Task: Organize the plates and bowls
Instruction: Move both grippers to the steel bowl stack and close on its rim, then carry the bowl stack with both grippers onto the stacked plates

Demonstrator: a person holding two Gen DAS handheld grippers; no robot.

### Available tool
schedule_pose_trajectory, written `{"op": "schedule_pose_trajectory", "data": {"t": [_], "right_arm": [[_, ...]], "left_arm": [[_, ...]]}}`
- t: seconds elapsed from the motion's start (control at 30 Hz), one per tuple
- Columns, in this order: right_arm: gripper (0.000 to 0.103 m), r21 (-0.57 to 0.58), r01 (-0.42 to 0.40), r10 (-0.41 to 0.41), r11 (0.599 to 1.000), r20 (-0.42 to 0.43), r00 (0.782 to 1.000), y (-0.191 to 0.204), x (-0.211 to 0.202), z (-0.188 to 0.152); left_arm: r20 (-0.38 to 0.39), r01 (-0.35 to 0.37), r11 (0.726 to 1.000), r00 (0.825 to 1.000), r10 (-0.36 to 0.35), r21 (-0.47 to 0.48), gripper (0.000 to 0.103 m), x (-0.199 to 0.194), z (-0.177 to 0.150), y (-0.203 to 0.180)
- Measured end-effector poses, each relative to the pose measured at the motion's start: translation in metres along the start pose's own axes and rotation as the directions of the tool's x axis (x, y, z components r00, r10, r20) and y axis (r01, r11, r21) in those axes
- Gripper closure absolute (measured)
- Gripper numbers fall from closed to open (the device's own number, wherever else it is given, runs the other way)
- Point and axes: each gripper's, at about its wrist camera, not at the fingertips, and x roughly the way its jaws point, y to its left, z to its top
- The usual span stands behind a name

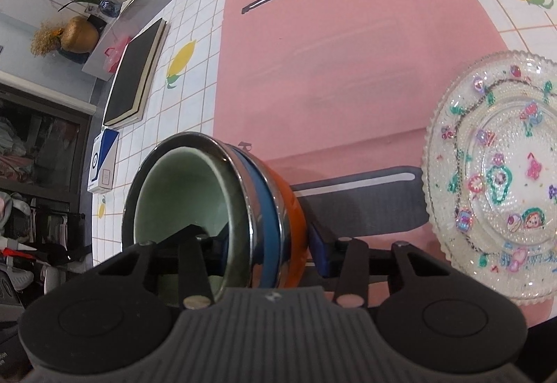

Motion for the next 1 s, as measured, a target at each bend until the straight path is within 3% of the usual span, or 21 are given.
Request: {"op": "schedule_pose_trajectory", "data": {"t": [0.47,1.0], "right_arm": [[0.061,0.0,-0.017,0.017,1.0,0.027,0.999,-0.004,-0.023,0.002],[0.061,0.058,0.041,-0.049,0.997,0.161,0.986,-0.086,-0.125,0.021]], "left_arm": [[0.021,0.007,1.0,1.0,-0.008,0.025,0.058,-0.013,0.003,-0.016],[-0.027,0.146,0.974,0.989,-0.144,0.176,0.058,-0.002,-0.012,-0.132]]}}
